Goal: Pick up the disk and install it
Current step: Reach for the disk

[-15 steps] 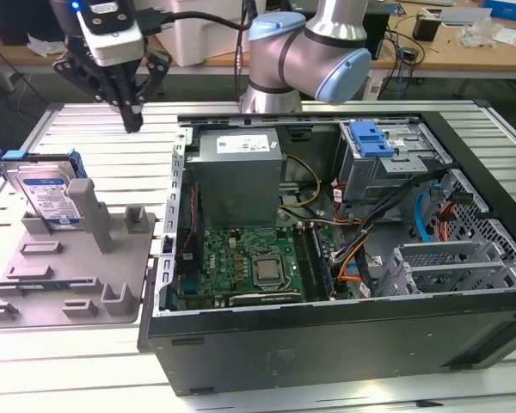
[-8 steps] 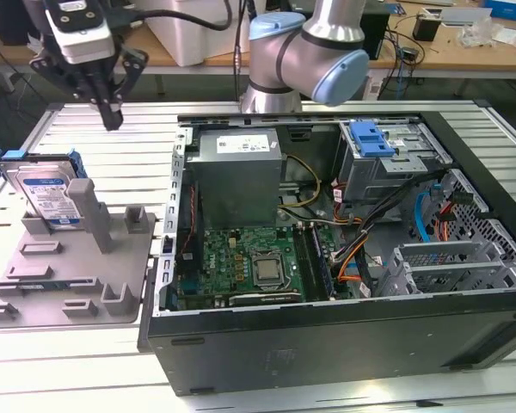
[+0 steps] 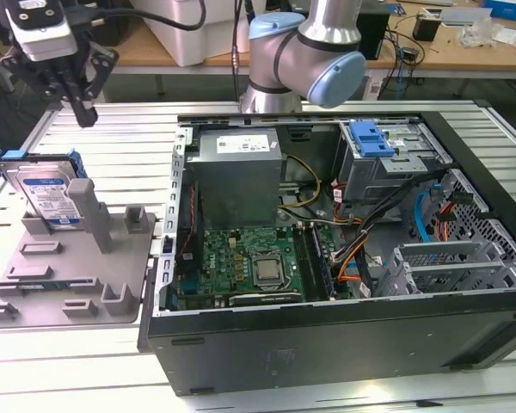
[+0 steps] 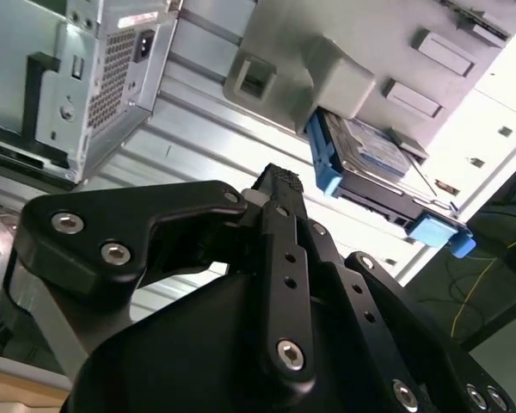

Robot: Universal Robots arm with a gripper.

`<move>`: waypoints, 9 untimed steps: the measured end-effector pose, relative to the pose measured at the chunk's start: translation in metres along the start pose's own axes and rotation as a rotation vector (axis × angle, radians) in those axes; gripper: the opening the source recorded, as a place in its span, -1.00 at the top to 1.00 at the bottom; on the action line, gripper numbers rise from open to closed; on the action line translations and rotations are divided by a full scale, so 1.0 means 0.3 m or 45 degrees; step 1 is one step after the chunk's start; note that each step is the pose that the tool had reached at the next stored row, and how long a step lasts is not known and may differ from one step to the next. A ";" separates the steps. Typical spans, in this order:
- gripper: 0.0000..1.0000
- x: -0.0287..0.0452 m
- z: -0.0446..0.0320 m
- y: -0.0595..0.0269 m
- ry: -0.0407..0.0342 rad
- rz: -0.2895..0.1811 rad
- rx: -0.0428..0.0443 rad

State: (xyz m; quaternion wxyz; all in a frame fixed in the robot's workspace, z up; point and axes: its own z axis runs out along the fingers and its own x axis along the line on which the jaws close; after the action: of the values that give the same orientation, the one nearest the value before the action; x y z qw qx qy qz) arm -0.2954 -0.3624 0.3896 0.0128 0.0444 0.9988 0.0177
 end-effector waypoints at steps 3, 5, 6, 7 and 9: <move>0.79 0.042 0.001 0.005 0.0001 0.003 0.000; 0.79 0.080 0.003 0.008 -0.0001 0.004 0.000; 0.79 0.091 0.003 0.009 -0.0001 0.005 0.000; 0.79 0.105 0.003 0.010 -0.0001 0.005 0.000; 0.79 0.143 0.005 0.012 -0.0002 0.007 0.000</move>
State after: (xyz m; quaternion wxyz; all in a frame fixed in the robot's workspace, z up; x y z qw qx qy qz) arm -0.3378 -0.3549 0.3873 0.0129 0.0470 0.9987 0.0176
